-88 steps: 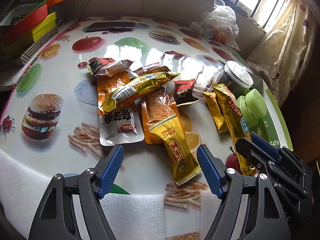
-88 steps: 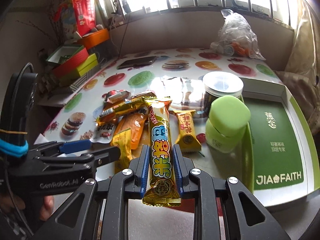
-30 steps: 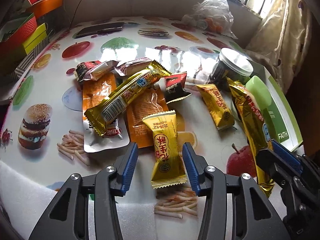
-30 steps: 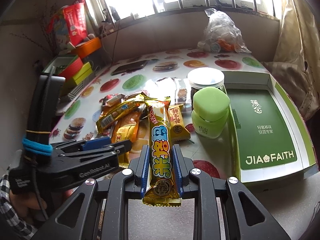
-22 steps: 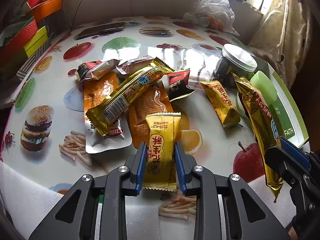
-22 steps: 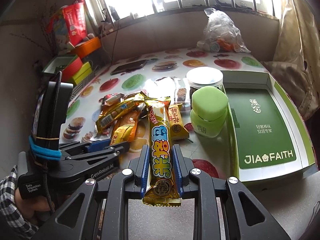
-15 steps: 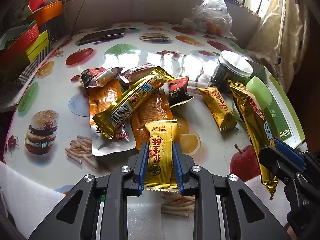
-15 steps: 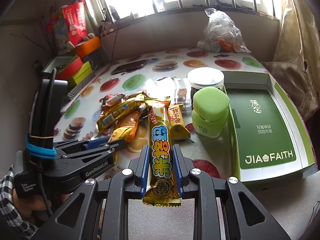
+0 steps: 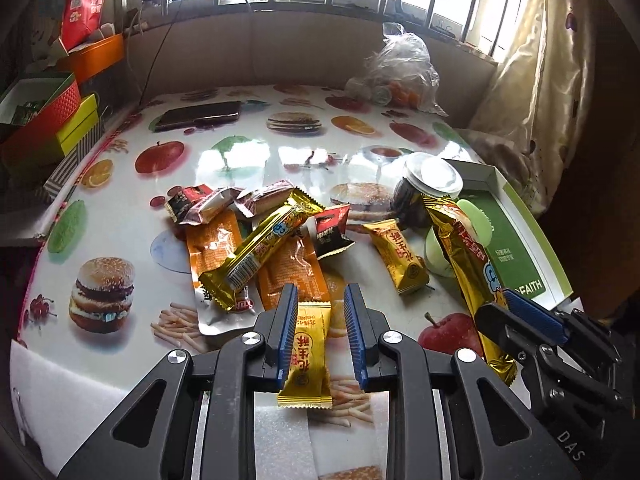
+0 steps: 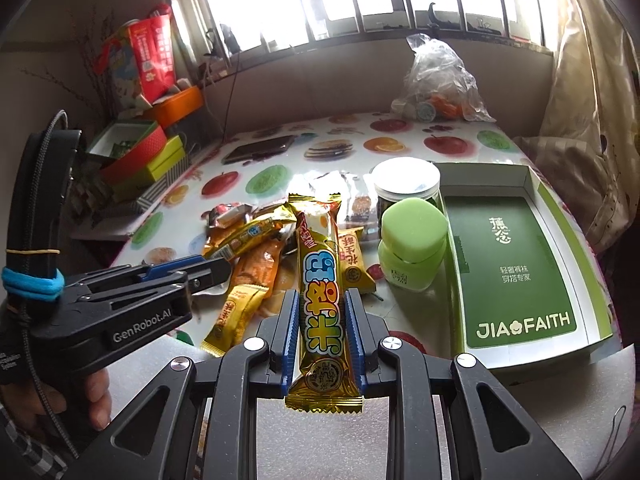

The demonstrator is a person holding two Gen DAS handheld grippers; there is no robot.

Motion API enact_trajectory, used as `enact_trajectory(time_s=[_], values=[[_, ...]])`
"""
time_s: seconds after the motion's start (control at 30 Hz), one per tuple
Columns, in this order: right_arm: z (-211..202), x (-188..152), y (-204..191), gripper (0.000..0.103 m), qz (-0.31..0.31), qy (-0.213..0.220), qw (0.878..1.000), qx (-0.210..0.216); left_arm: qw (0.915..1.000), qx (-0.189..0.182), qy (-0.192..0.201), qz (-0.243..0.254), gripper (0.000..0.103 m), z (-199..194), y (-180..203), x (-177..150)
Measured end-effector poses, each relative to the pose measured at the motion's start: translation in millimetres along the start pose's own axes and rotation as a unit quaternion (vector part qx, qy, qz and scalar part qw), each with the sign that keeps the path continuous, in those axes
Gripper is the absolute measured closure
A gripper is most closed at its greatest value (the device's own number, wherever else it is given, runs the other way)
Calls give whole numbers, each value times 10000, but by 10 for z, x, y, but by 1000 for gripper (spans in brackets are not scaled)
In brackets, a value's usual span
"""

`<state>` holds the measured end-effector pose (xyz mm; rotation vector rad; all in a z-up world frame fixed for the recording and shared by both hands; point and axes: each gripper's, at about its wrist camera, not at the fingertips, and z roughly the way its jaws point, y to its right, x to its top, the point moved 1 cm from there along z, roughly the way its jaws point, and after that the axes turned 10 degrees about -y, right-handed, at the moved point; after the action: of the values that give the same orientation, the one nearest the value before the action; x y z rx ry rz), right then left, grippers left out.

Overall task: Organize snacks
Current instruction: 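Carry the yellow packet and the snack bar over the green JIA FAITH box with both grippers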

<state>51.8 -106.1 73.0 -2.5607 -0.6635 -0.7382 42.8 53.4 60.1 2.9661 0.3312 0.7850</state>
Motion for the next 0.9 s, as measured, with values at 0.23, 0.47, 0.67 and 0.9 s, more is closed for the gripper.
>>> enact_trajectory(time_s=[0.23,0.47,0.67,0.9], values=[[-108,46,58,81,51,148,9999,-70,9998,-134,135,115,78,-92,123,94],[-188,76,180,81,175,269,9994,-150,9991,-293,234,189,78,-134,206,172],[-267,104,328,81,335,384,9984,-241,9970,-676,232,296,78,-142,291,273],[-290,91,465,81,449,414,9977,-288,9980,-530,189,298,78,-135,205,241]])
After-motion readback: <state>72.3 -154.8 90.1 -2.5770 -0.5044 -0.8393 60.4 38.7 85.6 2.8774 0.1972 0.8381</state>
